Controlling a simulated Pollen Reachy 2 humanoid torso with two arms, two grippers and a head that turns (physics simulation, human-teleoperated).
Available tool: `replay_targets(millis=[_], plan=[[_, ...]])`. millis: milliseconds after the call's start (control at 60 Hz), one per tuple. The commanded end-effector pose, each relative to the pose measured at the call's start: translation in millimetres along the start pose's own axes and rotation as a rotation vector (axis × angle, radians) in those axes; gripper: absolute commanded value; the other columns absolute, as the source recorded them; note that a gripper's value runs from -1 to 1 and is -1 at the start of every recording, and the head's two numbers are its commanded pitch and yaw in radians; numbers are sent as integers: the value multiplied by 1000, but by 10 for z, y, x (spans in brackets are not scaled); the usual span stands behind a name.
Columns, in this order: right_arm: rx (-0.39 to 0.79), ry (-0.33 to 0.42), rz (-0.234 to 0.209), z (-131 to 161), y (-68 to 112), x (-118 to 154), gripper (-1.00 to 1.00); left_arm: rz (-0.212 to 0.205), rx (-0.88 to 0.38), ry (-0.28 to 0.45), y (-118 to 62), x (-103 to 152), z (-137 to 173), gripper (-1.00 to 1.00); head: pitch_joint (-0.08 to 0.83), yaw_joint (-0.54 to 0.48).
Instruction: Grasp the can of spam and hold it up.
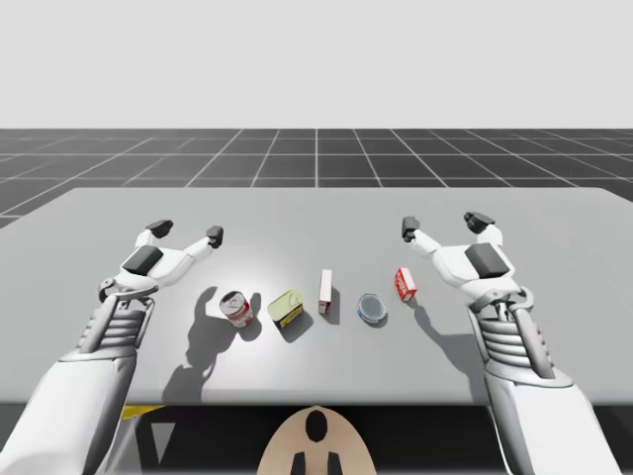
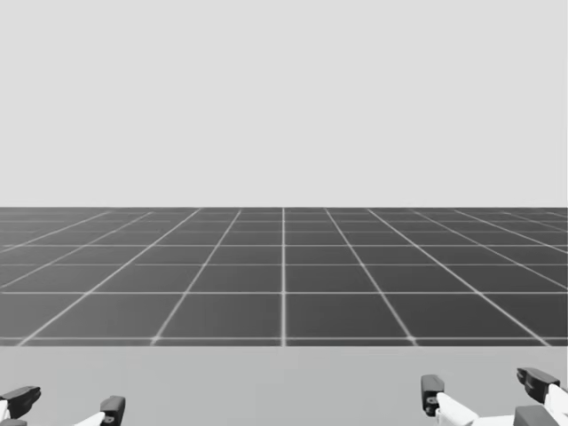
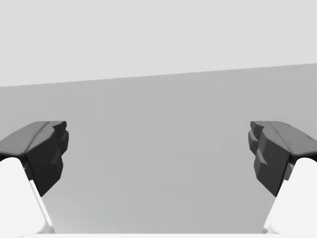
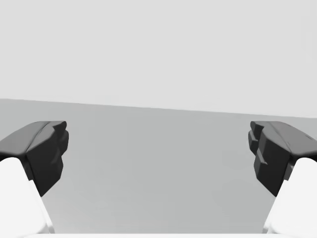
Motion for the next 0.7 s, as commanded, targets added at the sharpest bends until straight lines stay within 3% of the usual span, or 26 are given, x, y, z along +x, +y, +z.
replay_targets(millis=[17, 250, 700], plan=[[-13, 6, -31, 27, 16, 7, -1000, -1, 3, -5, 1, 6, 4, -1000, -10, 0], [-12, -4, -10, 14, 16, 26, -1000, 0, 10, -14, 7, 21, 11, -1000, 92, 0], [-21, -1, 3, -3, 21, 15, -1000, -13, 16, -10, 15, 15, -5, -1000, 451, 12]])
